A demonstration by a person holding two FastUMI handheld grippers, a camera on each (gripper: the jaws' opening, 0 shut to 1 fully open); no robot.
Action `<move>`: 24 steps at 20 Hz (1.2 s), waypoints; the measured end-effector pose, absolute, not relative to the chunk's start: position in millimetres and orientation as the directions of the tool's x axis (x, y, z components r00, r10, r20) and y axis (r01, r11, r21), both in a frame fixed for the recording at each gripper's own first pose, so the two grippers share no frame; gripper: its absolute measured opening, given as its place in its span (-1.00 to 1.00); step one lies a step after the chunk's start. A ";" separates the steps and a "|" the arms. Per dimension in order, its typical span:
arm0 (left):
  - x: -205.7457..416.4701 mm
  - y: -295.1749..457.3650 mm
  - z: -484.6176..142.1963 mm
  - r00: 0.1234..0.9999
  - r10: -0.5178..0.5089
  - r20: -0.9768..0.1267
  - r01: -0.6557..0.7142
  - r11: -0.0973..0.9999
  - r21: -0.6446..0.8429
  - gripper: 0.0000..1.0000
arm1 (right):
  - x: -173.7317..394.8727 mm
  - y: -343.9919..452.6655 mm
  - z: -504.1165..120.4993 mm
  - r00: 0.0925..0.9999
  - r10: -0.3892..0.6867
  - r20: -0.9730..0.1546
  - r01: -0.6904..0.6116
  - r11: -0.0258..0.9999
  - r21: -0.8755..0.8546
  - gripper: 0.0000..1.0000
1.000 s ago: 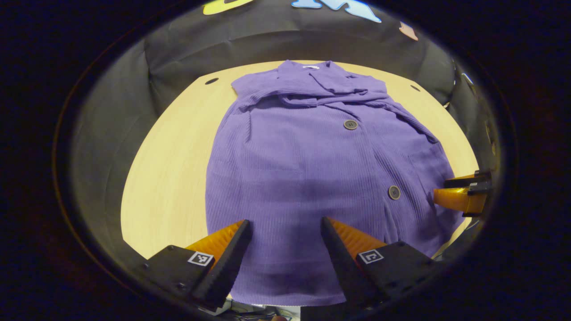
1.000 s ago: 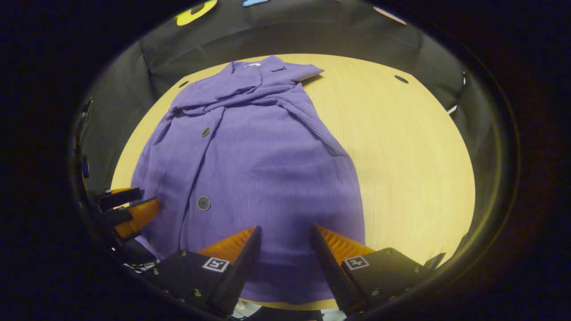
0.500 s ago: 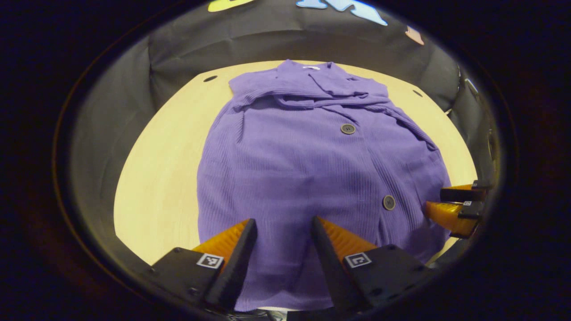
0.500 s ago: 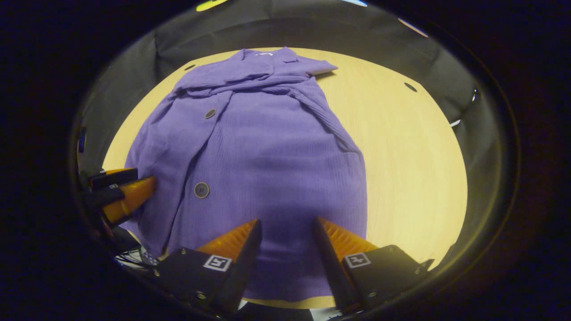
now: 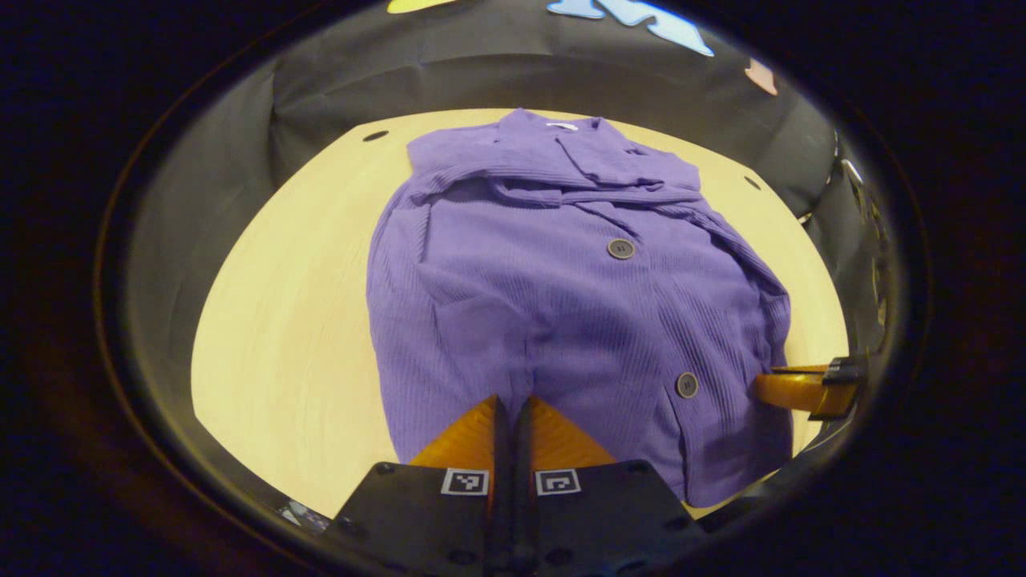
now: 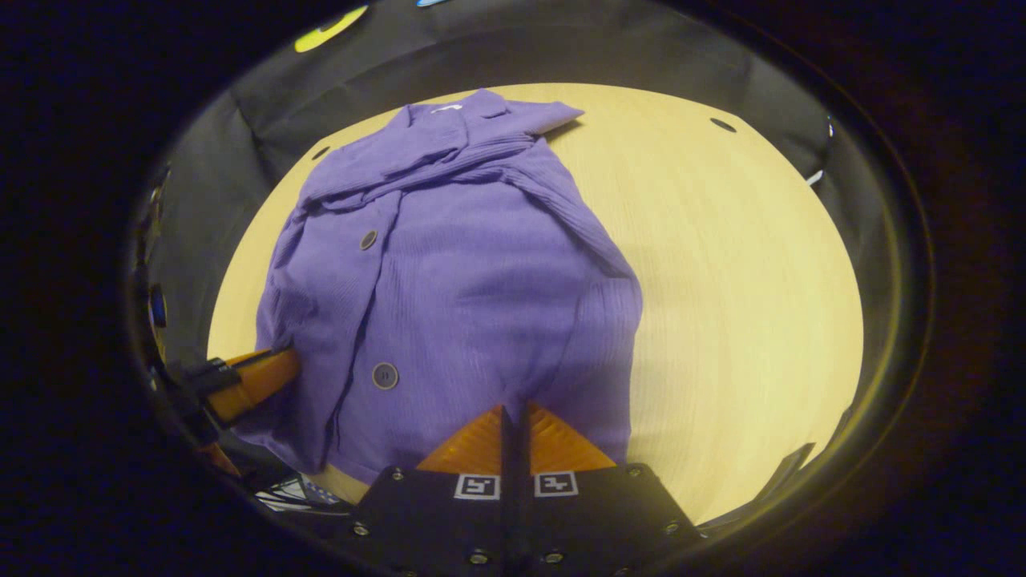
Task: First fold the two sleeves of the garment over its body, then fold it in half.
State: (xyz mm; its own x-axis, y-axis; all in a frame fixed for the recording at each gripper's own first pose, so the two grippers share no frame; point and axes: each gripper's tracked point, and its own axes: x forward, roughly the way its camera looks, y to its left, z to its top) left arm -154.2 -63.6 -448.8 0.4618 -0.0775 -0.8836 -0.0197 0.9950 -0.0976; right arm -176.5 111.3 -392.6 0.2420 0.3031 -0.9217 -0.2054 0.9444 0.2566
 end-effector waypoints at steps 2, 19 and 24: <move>-147.3 -64.9 -441.3 0.477 -0.078 -0.875 -0.025 0.994 -0.102 -0.86 | -169.8 112.1 -386.8 0.252 0.313 -0.916 -0.169 0.946 0.277 -0.97; 43.4 -33.6 -361.3 0.695 -0.078 -0.715 0.006 0.995 -0.102 -0.87 | 19.9 160.4 -298.2 0.509 0.410 -0.757 -0.202 0.912 0.358 -0.98; 112.5 -20.0 -356.4 0.729 -0.067 -0.682 -0.016 0.993 -0.115 -0.87 | 95.3 170.9 -285.2 0.578 0.406 -0.708 -0.197 0.911 0.361 -0.98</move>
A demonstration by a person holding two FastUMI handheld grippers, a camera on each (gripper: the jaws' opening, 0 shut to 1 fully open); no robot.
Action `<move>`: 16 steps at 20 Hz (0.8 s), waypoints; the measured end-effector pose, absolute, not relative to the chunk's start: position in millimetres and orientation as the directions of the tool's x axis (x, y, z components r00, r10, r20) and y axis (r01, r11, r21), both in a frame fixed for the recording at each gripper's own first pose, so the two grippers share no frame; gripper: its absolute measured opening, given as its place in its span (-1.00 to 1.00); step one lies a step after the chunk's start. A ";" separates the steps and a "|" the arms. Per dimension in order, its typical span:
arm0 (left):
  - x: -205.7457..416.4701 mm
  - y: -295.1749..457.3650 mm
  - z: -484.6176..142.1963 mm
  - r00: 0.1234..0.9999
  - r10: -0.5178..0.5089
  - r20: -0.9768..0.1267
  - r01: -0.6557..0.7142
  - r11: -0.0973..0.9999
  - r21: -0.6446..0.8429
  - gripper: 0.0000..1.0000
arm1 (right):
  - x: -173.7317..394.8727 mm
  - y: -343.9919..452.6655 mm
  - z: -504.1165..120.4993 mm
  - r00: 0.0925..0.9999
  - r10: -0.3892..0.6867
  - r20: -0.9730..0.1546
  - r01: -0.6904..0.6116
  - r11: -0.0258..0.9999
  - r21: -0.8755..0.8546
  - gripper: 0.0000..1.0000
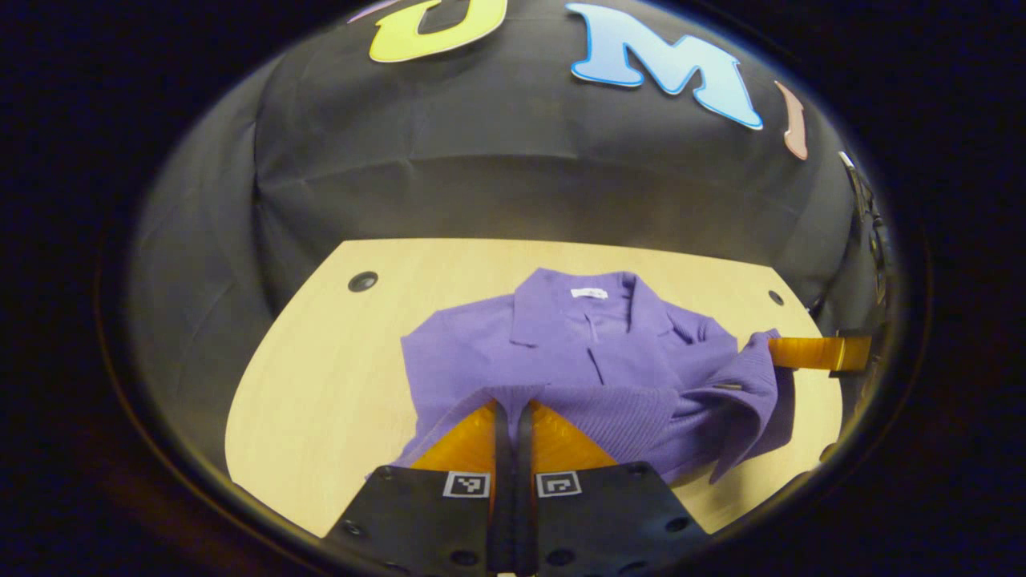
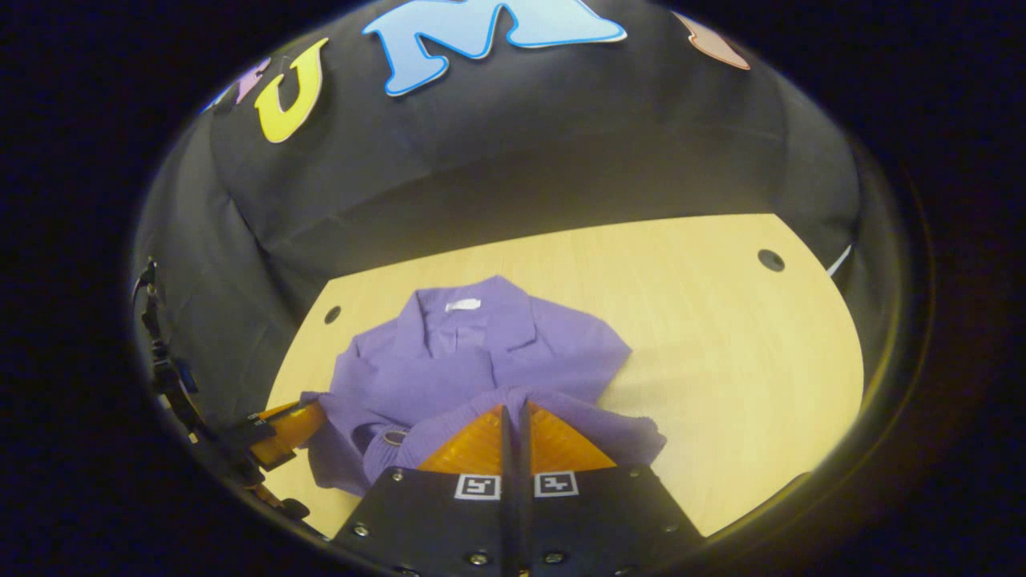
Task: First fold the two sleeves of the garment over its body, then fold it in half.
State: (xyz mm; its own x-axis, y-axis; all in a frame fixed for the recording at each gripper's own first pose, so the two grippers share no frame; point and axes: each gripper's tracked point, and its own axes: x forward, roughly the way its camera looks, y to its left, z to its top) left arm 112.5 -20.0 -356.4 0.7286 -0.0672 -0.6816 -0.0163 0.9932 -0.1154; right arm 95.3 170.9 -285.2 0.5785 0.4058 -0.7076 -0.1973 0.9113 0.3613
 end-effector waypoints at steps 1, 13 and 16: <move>125.6 -18.4 -355.8 0.737 -0.067 -0.672 -0.014 0.993 -0.115 -0.87 | 110.7 173.6 -284.0 0.590 0.404 -0.699 -0.191 0.911 0.366 -0.98; 257.0 -23.1 -393.3 0.771 -0.081 -0.632 0.035 0.996 -0.085 -0.88 | 222.0 191.1 -336.5 0.637 0.341 -0.692 -0.025 0.905 0.424 -0.98; 263.9 -25.6 -412.5 0.758 -0.079 -0.647 0.041 0.996 -0.074 -0.88 | 227.0 193.7 -357.9 0.627 0.328 -0.707 -0.013 0.911 0.411 -0.99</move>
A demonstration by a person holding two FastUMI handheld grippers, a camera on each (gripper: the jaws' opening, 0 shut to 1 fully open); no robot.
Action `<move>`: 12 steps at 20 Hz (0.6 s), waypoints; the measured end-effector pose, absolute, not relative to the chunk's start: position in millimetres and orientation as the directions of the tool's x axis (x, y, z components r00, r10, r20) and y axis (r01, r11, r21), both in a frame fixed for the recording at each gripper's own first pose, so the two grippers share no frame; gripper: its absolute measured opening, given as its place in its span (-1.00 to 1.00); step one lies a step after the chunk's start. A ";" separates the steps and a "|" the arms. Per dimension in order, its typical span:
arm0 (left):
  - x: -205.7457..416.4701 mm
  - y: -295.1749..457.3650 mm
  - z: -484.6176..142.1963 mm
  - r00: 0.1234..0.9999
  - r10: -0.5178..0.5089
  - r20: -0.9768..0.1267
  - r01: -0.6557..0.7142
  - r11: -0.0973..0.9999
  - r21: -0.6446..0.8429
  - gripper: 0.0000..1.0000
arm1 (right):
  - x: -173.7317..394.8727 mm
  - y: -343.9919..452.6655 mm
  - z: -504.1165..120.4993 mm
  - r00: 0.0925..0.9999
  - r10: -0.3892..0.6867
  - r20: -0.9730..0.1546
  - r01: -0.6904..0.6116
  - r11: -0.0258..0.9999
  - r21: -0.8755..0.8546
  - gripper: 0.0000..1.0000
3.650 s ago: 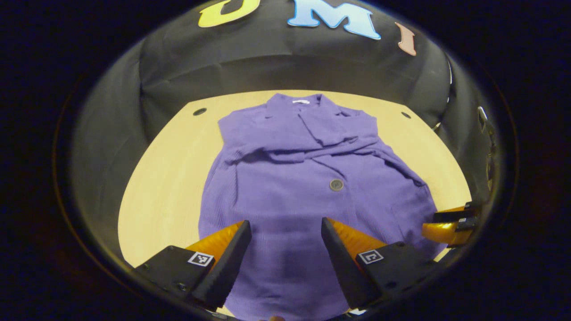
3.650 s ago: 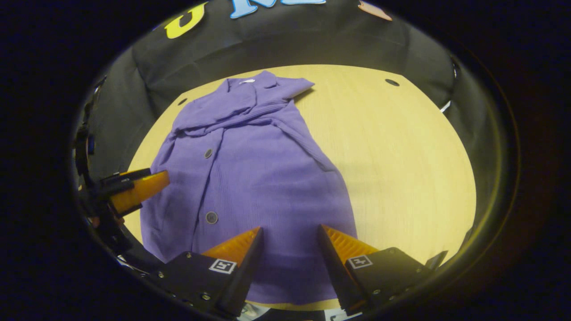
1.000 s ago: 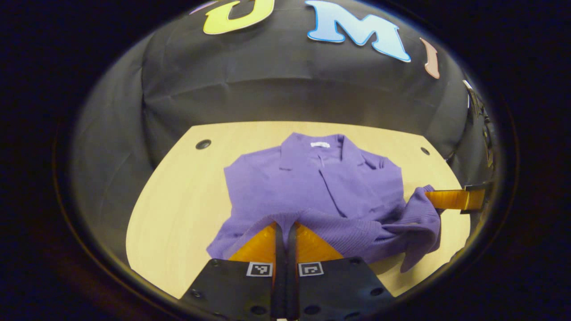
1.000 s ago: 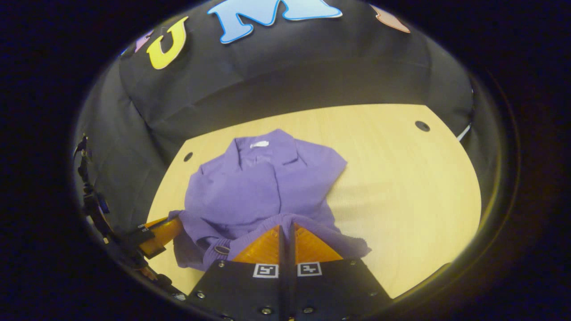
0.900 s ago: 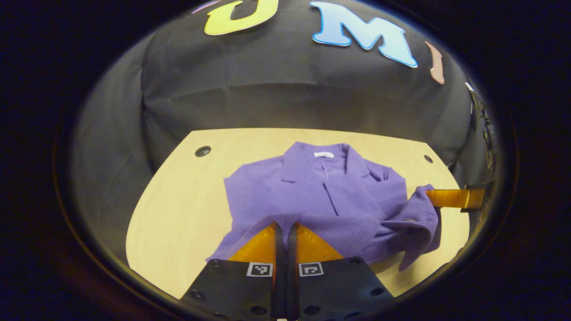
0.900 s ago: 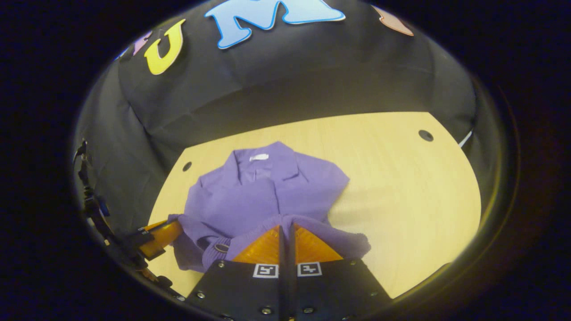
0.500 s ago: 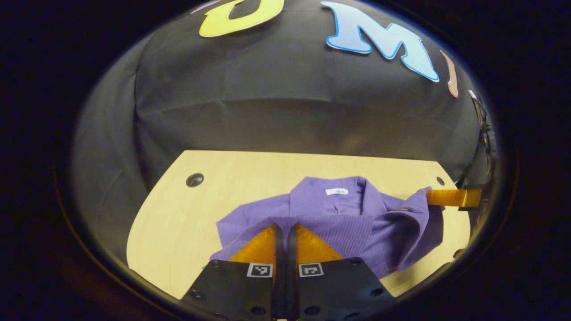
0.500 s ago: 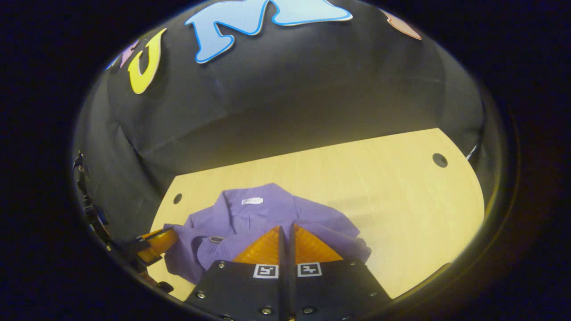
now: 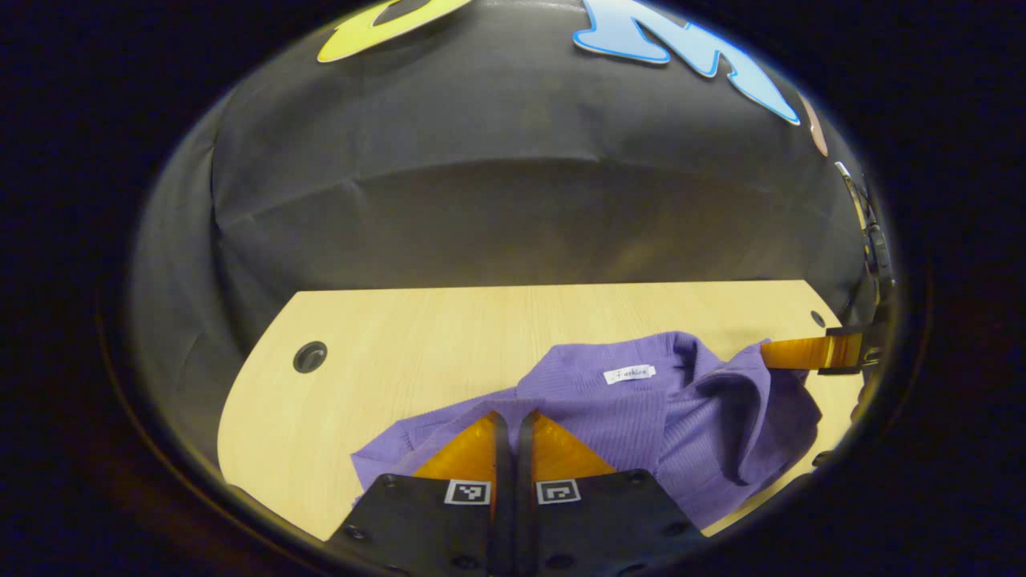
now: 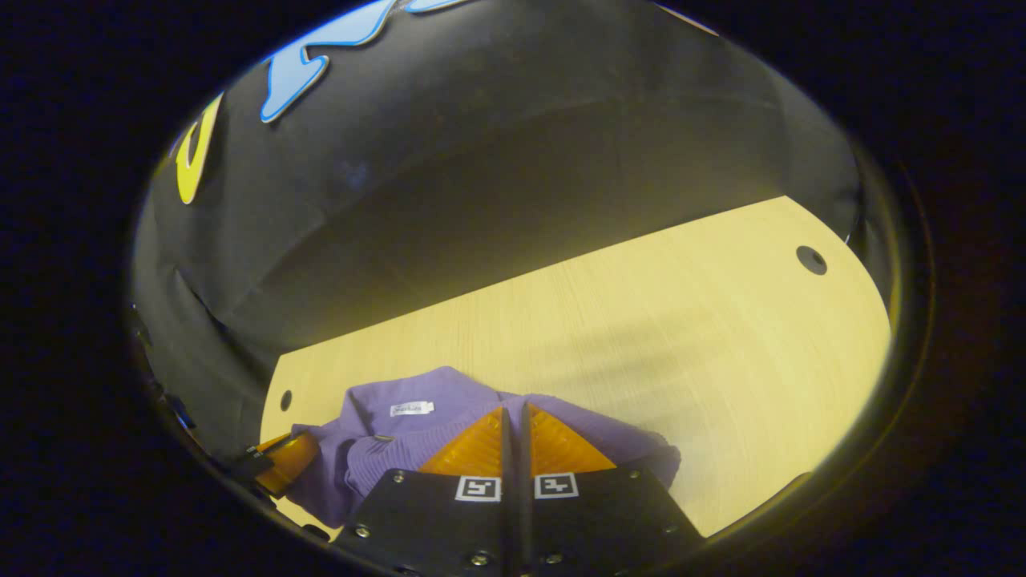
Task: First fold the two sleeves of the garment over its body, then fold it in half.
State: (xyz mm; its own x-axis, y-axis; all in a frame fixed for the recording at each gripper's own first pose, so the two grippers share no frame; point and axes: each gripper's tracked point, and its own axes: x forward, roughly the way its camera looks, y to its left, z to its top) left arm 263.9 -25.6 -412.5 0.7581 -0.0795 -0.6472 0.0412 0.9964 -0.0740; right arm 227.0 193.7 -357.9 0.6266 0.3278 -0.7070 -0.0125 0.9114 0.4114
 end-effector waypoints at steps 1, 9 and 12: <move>264.4 -25.8 -417.3 0.754 -0.079 -0.652 0.038 0.996 -0.076 -0.88 | 227.5 195.3 -363.1 0.622 0.326 -0.712 -0.012 0.913 0.407 -0.99; 255.1 -29.1 -424.6 0.723 -0.089 -0.685 0.043 0.996 -0.084 -0.68 | 224.9 188.4 -367.8 0.630 0.312 -0.711 -0.038 0.927 0.373 -0.68; 249.4 -28.7 -398.6 0.748 -0.099 -0.656 0.036 0.993 -0.109 -0.23 | 214.6 186.4 -341.4 0.663 0.309 -0.682 -0.083 0.935 0.344 -0.06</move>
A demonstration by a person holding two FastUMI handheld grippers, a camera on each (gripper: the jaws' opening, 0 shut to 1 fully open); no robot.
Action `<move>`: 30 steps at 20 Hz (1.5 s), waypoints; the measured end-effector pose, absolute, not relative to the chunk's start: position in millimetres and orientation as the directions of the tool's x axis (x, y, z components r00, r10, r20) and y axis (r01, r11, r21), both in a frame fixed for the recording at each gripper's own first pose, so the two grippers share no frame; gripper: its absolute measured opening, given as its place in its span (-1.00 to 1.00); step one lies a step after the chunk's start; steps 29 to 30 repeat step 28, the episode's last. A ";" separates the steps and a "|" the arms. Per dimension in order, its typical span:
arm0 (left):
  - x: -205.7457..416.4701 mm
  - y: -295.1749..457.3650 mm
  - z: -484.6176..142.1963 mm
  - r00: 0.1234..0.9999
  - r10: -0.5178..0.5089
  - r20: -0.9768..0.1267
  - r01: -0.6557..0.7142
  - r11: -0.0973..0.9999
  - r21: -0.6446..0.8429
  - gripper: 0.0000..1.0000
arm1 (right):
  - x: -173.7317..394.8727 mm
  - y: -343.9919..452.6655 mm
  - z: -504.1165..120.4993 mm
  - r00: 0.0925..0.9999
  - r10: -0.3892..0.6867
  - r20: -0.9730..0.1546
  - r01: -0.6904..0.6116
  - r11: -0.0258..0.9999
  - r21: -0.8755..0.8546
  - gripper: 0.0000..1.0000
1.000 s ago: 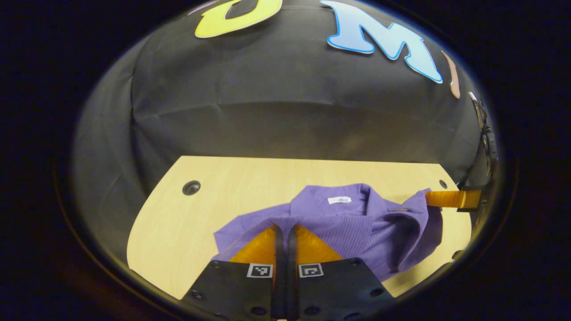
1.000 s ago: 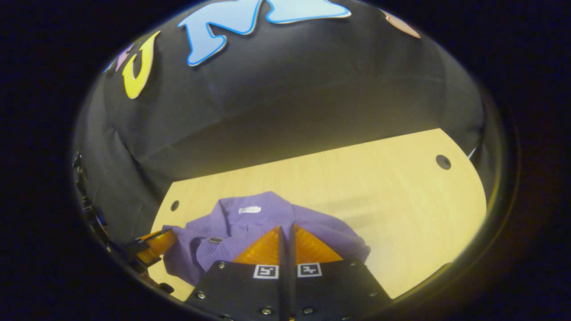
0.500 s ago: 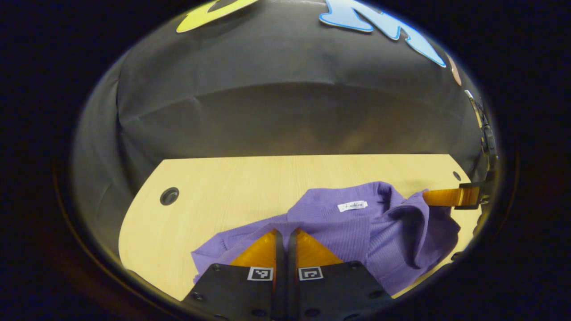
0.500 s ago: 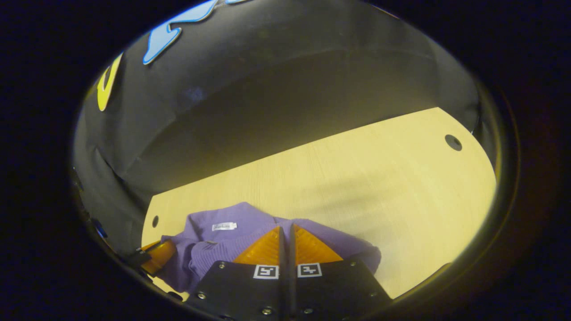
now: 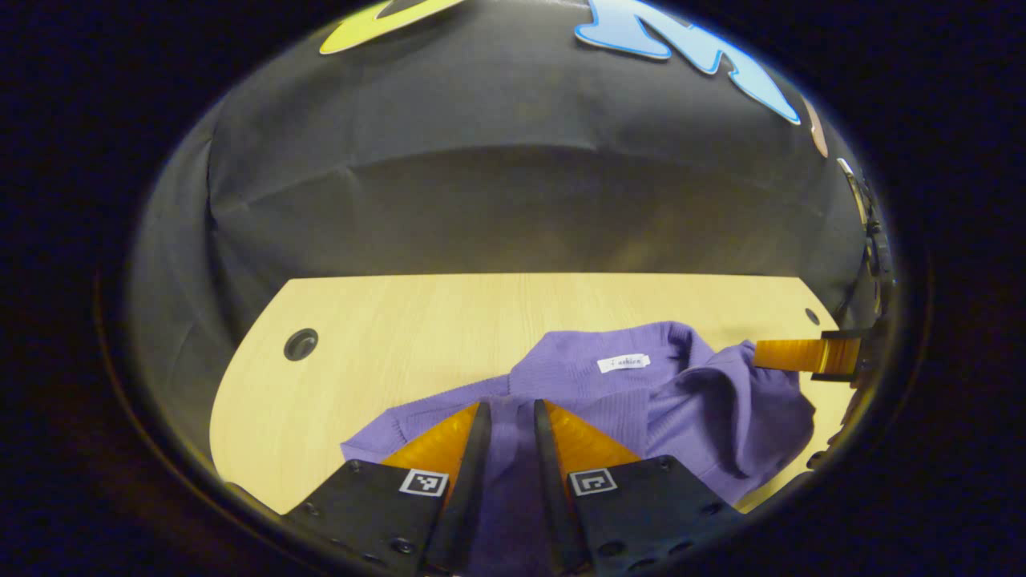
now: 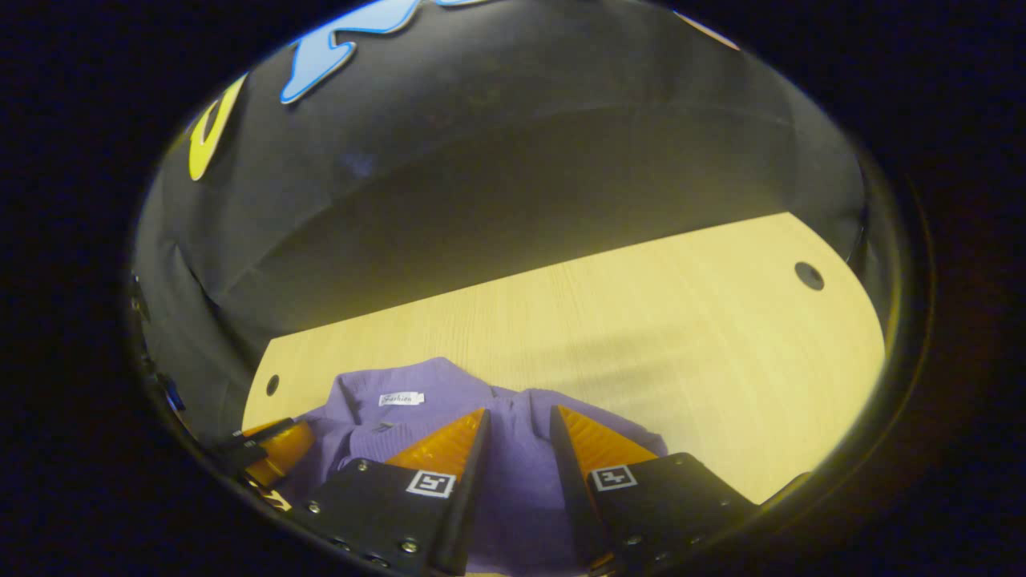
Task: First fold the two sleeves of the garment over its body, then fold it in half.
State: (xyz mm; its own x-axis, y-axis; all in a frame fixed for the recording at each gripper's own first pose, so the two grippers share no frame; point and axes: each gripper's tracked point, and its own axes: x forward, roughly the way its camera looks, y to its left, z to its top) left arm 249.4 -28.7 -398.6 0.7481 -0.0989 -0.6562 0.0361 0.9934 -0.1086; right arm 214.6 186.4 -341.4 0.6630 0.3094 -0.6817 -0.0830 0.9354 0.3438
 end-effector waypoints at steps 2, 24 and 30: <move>241.3 -28.8 -376.5 0.763 -0.097 -0.639 0.027 0.993 -0.119 -0.17 | 207.9 183.7 -321.1 0.690 0.309 -0.654 -0.105 0.937 0.332 -0.06; 28.5 -37.8 -135.0 0.937 -0.082 -0.339 0.054 0.994 -0.091 -0.05 | 3.3 141.8 -124.1 0.823 0.400 -0.403 -0.271 0.900 0.340 -0.07; 11.8 -35.5 -138.3 0.936 -0.086 -0.342 0.059 0.994 -0.088 -0.06 | -4.8 135.6 -125.1 0.828 0.392 -0.401 -0.262 0.903 0.341 -0.07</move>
